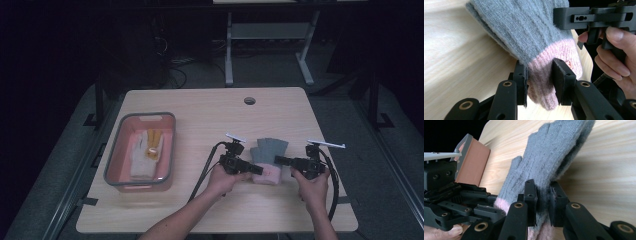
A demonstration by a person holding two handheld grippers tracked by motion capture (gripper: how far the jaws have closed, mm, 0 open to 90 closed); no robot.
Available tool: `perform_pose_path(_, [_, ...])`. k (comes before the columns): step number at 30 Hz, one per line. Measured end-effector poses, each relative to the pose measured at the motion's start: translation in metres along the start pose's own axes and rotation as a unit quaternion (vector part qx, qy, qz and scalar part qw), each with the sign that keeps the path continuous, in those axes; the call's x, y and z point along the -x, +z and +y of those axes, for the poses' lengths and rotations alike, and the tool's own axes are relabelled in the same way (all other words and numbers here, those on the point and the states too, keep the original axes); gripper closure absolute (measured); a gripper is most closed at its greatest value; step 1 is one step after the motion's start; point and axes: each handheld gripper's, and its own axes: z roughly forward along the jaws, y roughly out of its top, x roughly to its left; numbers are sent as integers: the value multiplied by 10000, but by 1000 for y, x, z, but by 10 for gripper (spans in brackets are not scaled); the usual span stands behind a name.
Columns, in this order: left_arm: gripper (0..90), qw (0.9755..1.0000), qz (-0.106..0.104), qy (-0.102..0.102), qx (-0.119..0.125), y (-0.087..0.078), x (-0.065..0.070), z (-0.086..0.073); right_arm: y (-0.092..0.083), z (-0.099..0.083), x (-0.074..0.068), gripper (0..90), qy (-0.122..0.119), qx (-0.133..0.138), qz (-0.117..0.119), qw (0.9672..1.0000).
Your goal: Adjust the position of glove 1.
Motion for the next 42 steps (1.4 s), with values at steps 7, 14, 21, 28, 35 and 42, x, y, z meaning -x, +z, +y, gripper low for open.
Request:
perform_pose_path(7, [667, 9999, 53, 77, 78, -21, -1, 3, 5, 6, -15, 784, -55, -5, 167, 9998])
perform_pose_path(14, [667, 9997, 94, 77, 207, -44, -3, 5, 13, 16, -36, 784, -211, -51, 248, 9995])
perform_pose_path(21, [667, 9994, 164, 98, 275, -63, -7, 4, 24, 22, -53, 784, -391, -147, 291, 9987])
perform_pose_path(28, [667, 9991, 188, 76, 381, -79, -9, 4, 31, 29, -67, 784, -470, -238, 352, 9980])
perform_pose_path(35, [667, 9987, 238, 94, 439, -95, -12, 2, 39, 34, -80, 783, -554, -327, 438, 9970])
perform_pose_path(42, [667, 9982, 282, 98, 514, -109, -13, 0, 46, 37, -92, 783, -603, -422, 550, 9958])
